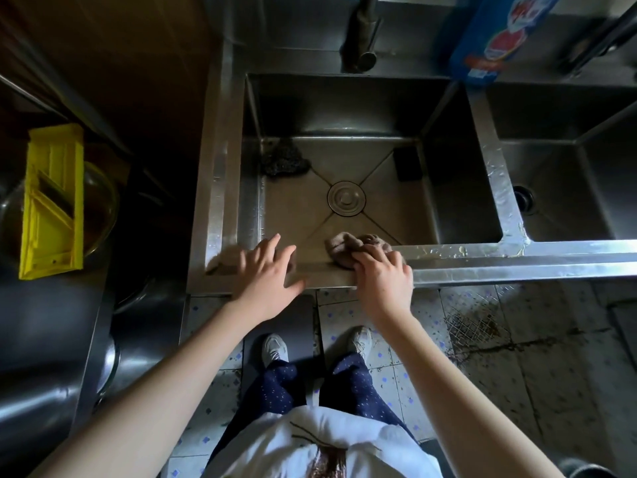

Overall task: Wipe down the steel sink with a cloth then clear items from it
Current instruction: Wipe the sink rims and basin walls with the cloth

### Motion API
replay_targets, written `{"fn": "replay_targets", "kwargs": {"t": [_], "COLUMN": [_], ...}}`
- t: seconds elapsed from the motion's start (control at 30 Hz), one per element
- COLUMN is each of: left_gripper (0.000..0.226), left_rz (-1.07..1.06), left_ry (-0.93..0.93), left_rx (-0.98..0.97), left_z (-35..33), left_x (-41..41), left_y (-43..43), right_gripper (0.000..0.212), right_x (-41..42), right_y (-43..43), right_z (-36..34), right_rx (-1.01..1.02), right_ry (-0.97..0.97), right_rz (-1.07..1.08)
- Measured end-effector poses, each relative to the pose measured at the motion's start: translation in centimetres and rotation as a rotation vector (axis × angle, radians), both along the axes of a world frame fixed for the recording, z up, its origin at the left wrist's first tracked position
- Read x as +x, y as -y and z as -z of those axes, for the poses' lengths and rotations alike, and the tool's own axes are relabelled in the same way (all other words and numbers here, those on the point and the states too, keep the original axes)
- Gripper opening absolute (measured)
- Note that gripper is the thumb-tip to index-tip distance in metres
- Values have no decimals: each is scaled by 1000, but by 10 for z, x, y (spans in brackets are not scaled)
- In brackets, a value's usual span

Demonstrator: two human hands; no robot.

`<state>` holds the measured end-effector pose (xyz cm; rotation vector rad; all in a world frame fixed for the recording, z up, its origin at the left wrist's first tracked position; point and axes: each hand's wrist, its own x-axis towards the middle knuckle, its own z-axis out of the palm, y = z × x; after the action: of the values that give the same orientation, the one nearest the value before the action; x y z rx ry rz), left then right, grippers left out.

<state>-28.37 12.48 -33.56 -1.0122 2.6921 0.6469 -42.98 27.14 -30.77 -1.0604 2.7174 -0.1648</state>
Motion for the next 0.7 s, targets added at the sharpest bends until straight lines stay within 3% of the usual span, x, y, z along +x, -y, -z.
{"fn": "replay_targets", "kwargs": {"t": [0.3,0.43,0.7], "left_gripper": [71,71,68], "left_rz": [30,40,30], "left_ry": [-62,-68,-49], "left_rx": [-17,-25,-22], "left_z": [1,-1,-2], "left_x": [-44,-60,-81], "left_y": [-30,-39,-53], "right_gripper": [30,32,26], "right_x": [-107,-91,-57], "right_y": [-82,-70,-46], "right_z": [-2,1,0], "right_rx": [58,50,-2], "right_ry": [-46,-44,5], "right_rz": [299,276,17]}}
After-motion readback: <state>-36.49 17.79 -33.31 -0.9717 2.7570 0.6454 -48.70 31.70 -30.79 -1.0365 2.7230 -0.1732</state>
